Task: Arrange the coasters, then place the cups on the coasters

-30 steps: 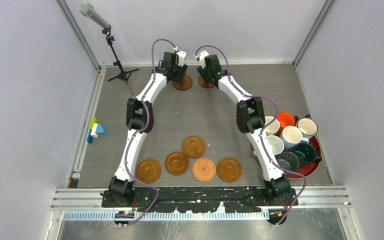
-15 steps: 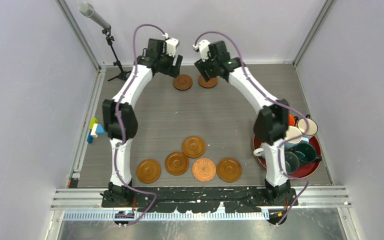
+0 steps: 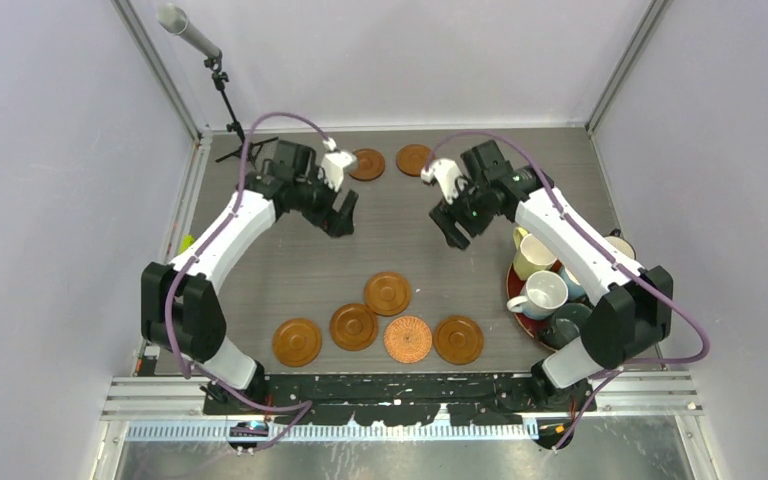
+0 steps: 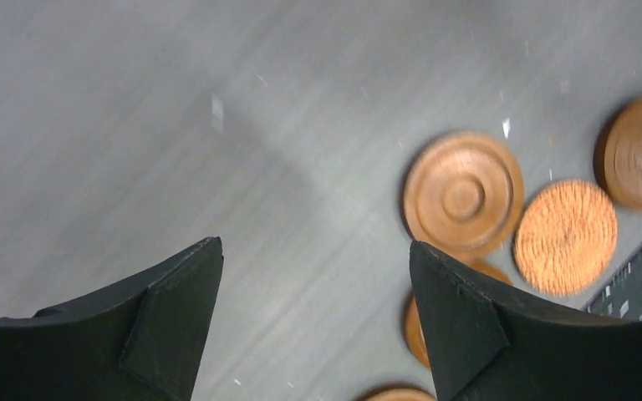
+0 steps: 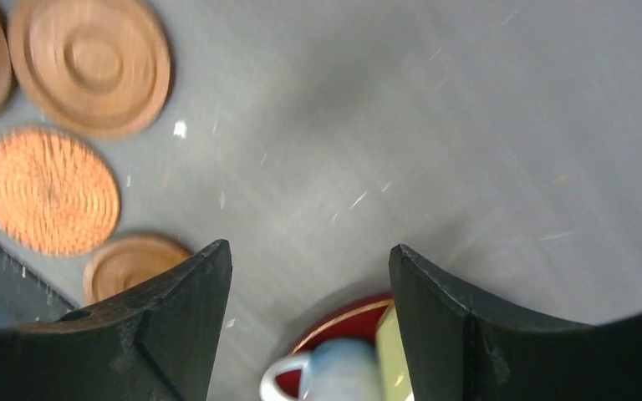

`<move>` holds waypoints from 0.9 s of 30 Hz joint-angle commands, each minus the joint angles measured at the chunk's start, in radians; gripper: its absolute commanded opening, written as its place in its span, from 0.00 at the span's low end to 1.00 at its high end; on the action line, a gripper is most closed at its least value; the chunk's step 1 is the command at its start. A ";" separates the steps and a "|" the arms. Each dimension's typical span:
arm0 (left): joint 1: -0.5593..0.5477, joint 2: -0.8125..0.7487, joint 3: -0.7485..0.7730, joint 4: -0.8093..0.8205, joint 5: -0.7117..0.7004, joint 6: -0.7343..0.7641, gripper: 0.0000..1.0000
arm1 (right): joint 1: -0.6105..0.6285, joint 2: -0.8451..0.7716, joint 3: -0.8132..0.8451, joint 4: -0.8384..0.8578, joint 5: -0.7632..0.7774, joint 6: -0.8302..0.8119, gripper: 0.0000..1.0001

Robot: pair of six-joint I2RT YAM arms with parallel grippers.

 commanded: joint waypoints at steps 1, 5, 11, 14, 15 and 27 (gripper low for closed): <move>-0.067 -0.094 -0.169 0.018 0.006 0.061 0.83 | 0.002 -0.133 -0.186 -0.045 -0.049 -0.054 0.74; -0.108 -0.106 -0.265 0.070 -0.020 0.060 0.82 | 0.016 -0.215 -0.329 -0.009 -0.071 -0.062 0.74; -0.174 -0.073 -0.325 0.145 -0.062 0.052 0.82 | 0.080 -0.241 -0.480 0.031 -0.061 -0.072 0.74; -0.223 -0.051 -0.339 0.199 -0.091 0.049 0.81 | 0.104 -0.232 -0.546 0.059 -0.044 -0.086 0.74; -0.236 -0.043 -0.343 0.218 -0.100 0.046 0.81 | 0.110 -0.234 -0.570 0.080 -0.035 -0.084 0.74; -0.320 0.091 -0.321 0.297 -0.184 0.014 0.81 | 0.199 -0.261 -0.728 0.218 0.041 -0.036 0.74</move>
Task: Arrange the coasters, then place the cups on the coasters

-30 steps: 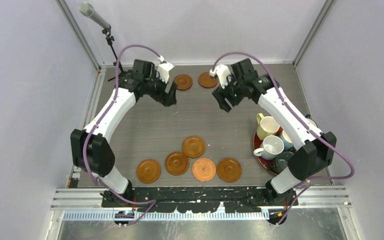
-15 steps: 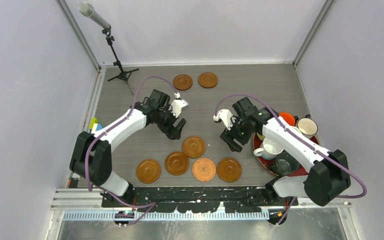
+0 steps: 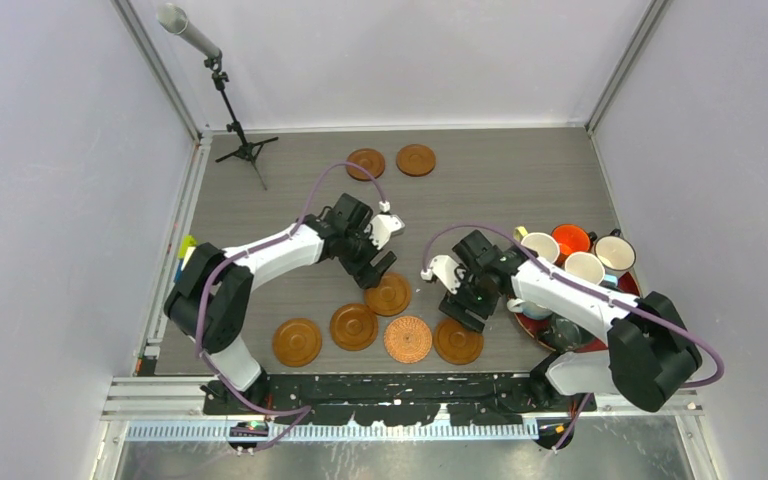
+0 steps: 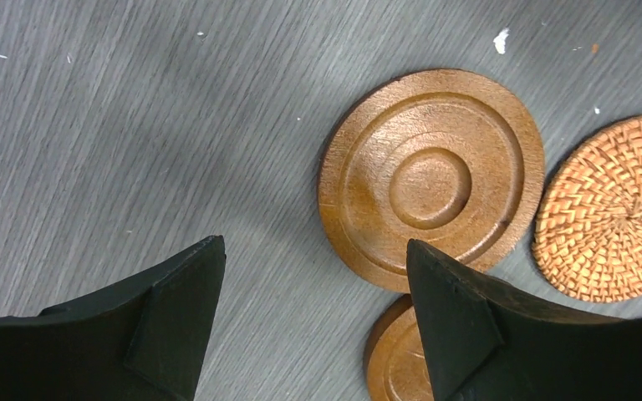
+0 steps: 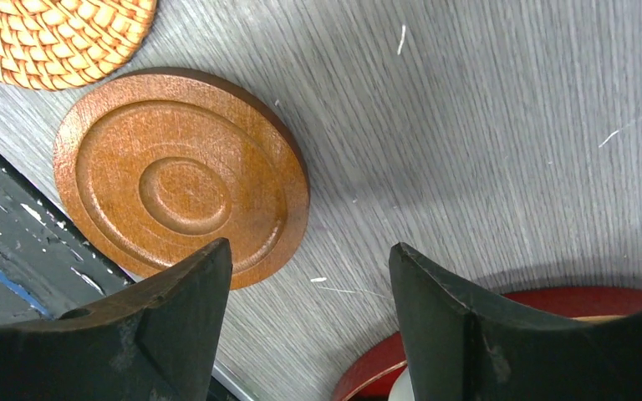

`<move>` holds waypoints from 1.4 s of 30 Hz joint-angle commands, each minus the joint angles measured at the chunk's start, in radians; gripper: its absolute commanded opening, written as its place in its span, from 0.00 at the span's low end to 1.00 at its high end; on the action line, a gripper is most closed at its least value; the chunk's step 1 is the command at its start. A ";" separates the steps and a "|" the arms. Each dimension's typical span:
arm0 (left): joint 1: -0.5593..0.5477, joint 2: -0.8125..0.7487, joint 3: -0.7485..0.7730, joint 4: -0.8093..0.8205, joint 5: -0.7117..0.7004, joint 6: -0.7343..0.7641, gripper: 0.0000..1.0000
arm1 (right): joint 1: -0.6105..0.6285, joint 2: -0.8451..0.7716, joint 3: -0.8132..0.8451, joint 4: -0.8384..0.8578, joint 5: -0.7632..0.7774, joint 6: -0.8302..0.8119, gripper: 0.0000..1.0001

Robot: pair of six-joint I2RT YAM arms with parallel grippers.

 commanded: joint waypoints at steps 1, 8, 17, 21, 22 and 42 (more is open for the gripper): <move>-0.021 0.021 0.016 0.068 -0.040 -0.006 0.81 | 0.039 -0.020 -0.015 0.070 0.032 0.024 0.74; -0.050 0.049 0.014 0.068 -0.067 -0.007 0.82 | 0.093 0.020 -0.040 0.111 0.081 0.051 0.74; -0.095 0.077 0.018 0.069 -0.139 -0.003 0.80 | 0.107 0.089 -0.053 0.176 0.180 0.067 0.73; -0.111 0.100 0.031 0.060 -0.173 -0.015 0.80 | 0.107 0.106 -0.054 0.197 0.225 0.070 0.70; -0.113 0.106 0.034 0.057 -0.176 -0.019 0.80 | 0.108 0.109 -0.054 0.199 0.232 0.068 0.70; 0.060 0.187 0.151 0.002 -0.195 -0.097 0.44 | 0.018 0.301 0.072 0.330 0.352 0.088 0.59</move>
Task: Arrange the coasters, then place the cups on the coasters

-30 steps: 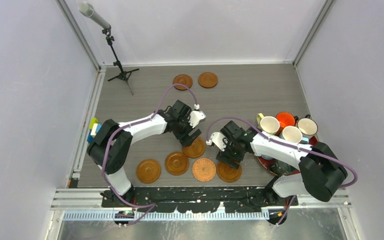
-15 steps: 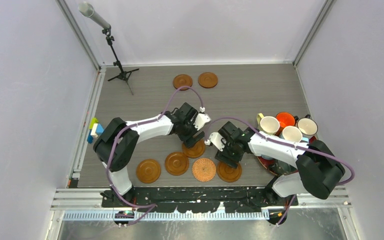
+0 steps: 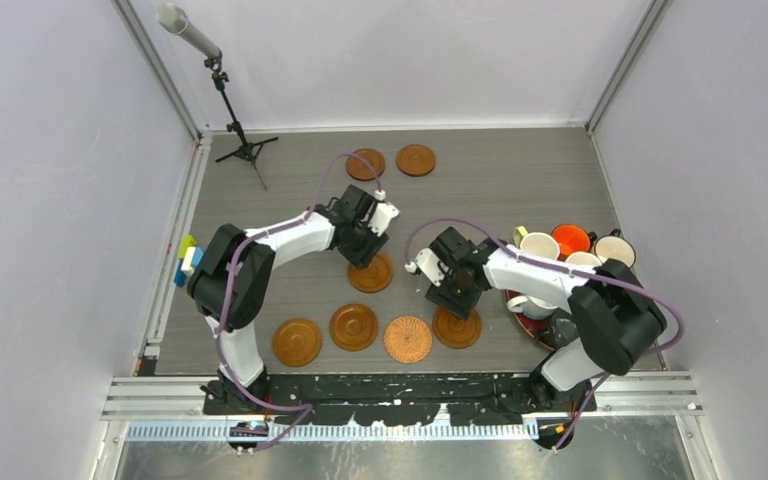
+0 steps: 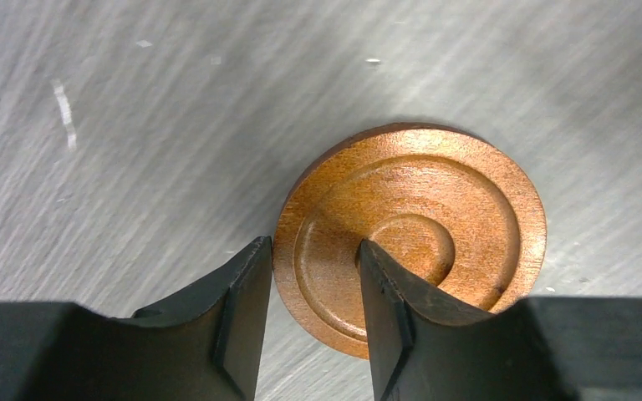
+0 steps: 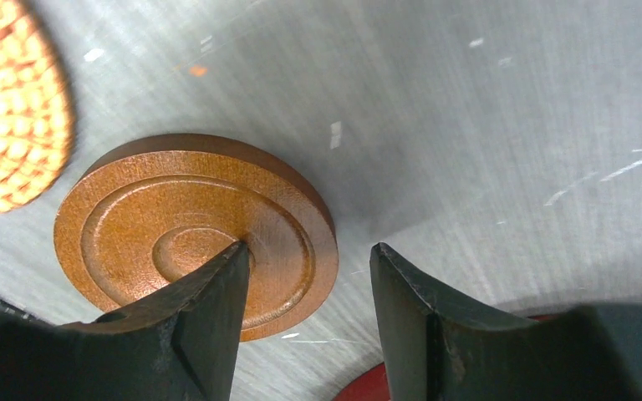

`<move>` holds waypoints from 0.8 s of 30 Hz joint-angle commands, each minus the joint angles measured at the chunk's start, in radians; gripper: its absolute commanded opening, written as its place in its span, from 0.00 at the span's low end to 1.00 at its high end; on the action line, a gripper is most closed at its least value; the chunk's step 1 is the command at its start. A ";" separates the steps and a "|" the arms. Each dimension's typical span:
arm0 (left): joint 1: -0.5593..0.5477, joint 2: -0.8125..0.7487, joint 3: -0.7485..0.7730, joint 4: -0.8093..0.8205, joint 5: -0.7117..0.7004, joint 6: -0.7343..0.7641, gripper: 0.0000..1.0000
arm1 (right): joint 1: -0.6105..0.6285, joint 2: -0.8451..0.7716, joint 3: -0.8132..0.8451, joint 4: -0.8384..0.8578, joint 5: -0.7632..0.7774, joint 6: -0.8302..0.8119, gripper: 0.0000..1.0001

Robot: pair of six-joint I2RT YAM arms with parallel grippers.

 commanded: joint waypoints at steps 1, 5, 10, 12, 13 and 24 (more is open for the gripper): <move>0.055 0.023 0.047 -0.014 -0.009 -0.036 0.44 | -0.066 0.123 0.034 0.224 0.209 -0.012 0.58; 0.095 0.046 0.077 -0.019 -0.024 -0.066 0.43 | -0.107 0.218 0.139 0.226 0.201 0.011 0.57; 0.144 0.079 0.128 -0.017 -0.044 -0.091 0.41 | -0.151 0.353 0.284 0.232 0.195 0.037 0.57; 0.153 0.094 0.149 -0.010 -0.052 -0.092 0.40 | -0.158 0.411 0.345 0.230 0.194 0.048 0.57; 0.157 0.102 0.163 -0.011 -0.053 -0.098 0.40 | -0.162 0.427 0.378 0.228 0.194 0.053 0.57; 0.207 0.227 0.330 -0.043 -0.018 -0.174 0.40 | -0.195 0.676 0.755 0.160 0.207 0.120 0.56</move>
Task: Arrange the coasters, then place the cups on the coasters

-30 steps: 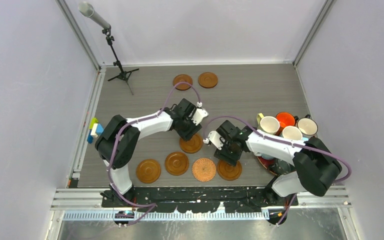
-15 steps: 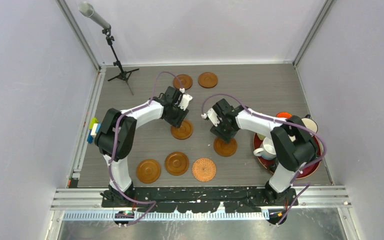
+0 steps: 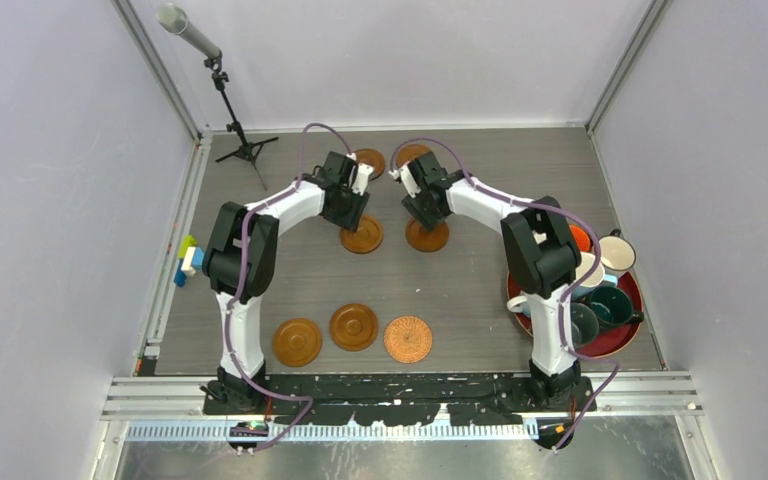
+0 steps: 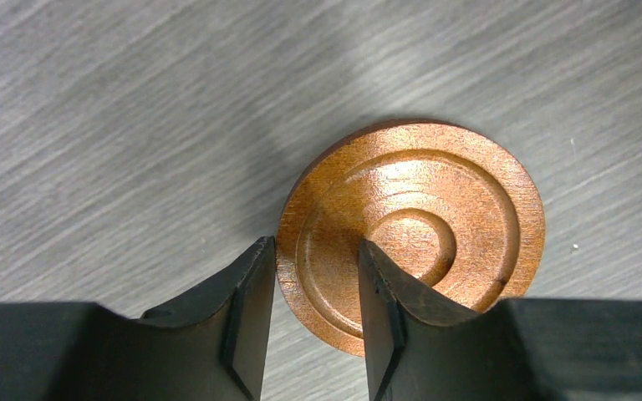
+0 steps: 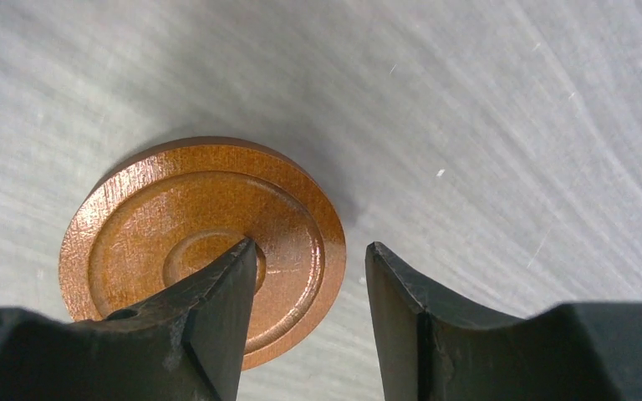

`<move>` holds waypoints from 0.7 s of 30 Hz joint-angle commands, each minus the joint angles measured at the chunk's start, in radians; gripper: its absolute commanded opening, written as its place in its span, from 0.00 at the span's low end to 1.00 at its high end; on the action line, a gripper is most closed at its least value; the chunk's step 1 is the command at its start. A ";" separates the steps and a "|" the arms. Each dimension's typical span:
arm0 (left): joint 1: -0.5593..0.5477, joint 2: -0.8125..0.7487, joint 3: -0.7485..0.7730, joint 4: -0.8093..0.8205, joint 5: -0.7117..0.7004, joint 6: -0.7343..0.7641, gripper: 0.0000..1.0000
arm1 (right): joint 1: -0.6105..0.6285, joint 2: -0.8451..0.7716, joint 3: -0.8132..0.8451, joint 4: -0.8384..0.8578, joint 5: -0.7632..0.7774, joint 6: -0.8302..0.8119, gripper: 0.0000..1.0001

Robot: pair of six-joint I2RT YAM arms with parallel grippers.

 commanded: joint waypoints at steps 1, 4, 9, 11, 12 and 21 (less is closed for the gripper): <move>0.012 0.038 0.068 -0.004 0.005 -0.043 0.40 | -0.012 0.118 0.082 0.029 0.030 0.045 0.56; 0.018 0.064 0.102 -0.004 0.005 -0.071 0.40 | -0.022 0.161 0.155 0.013 0.038 0.055 0.56; 0.028 0.105 0.158 -0.002 0.001 -0.094 0.41 | -0.024 0.214 0.237 -0.014 0.033 0.051 0.55; 0.035 0.122 0.178 0.000 -0.003 -0.106 0.41 | -0.026 0.226 0.258 -0.014 0.038 0.048 0.55; 0.038 0.132 0.190 0.001 -0.005 -0.115 0.41 | -0.027 0.233 0.269 -0.017 0.040 0.048 0.55; 0.056 0.197 0.278 -0.010 0.000 -0.140 0.41 | -0.036 0.269 0.332 -0.036 0.045 0.045 0.55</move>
